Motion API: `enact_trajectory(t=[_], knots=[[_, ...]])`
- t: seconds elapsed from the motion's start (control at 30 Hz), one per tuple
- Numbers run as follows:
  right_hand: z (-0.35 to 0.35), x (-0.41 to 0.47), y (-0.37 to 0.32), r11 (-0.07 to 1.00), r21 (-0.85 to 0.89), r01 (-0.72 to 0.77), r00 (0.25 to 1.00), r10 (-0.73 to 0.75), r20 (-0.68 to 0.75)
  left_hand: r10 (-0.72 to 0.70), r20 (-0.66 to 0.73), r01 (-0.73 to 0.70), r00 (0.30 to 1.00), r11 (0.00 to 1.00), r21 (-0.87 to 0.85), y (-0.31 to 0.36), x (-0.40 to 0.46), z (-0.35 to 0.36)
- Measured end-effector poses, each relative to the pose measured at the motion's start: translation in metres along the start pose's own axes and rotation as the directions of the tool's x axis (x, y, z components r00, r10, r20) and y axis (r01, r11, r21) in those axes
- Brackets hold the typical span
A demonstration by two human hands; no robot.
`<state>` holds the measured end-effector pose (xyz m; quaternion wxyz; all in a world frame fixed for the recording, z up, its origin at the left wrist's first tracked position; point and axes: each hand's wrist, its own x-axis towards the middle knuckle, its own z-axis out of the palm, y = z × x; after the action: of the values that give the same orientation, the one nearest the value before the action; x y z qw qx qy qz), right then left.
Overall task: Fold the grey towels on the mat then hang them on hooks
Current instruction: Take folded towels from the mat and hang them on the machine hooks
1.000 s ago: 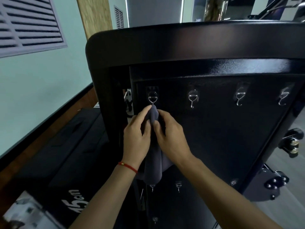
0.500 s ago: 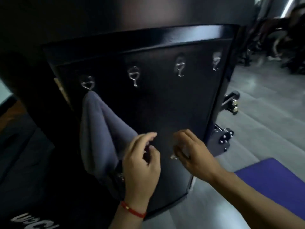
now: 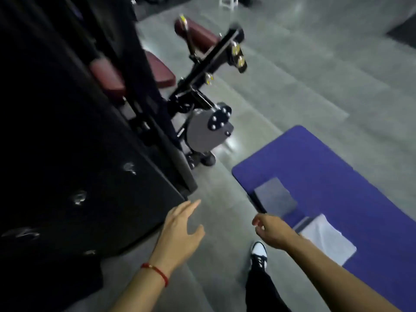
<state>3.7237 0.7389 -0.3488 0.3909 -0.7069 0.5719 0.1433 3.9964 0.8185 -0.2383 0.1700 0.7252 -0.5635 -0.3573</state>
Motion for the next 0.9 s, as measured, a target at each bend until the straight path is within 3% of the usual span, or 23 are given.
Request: enact_trajectory(t=[0.2, 0.43, 0.6, 0.7, 0.8, 0.9], knots=[[0.024, 0.091, 0.133, 0.971, 0.085, -0.223, 0.974, 0.221, 0.042, -0.071, 0.274, 0.037, 0.959, 0.991, 0.128, 0.009, 0.126, 0.151], [0.097, 0.234, 0.251, 0.961, -0.056, -0.272, 0.954, 0.277, 0.119, -0.124, 0.25, 0.098, 0.96, 0.989, 0.113, -0.075, 0.259, 0.298], [0.14, 0.362, 0.313, 0.965, -0.224, -0.135, 0.983, 0.158, 0.09, -0.122, 0.14, 0.126, 0.983, 0.992, -0.02, -0.148, 0.319, 0.388], [0.154, 0.429, 0.329, 0.954, -0.296, -0.055, 0.997, 0.071, 0.044, -0.143, 0.149, 0.161, 0.978, 0.98, -0.119, -0.181, 0.343, 0.425], [0.162, 0.487, 0.335, 0.925, -0.38, -0.023, 1.0, 0.023, -0.004, -0.133, 0.203, 0.15, 0.97, 0.986, -0.075, -0.208, 0.367, 0.452], [0.172, 0.524, 0.341, 0.871, -0.488, 0.062, 0.997, -0.078, -0.013, -0.097, 0.174, 0.098, 0.98, 0.995, 0.004, -0.224, 0.388, 0.463]])
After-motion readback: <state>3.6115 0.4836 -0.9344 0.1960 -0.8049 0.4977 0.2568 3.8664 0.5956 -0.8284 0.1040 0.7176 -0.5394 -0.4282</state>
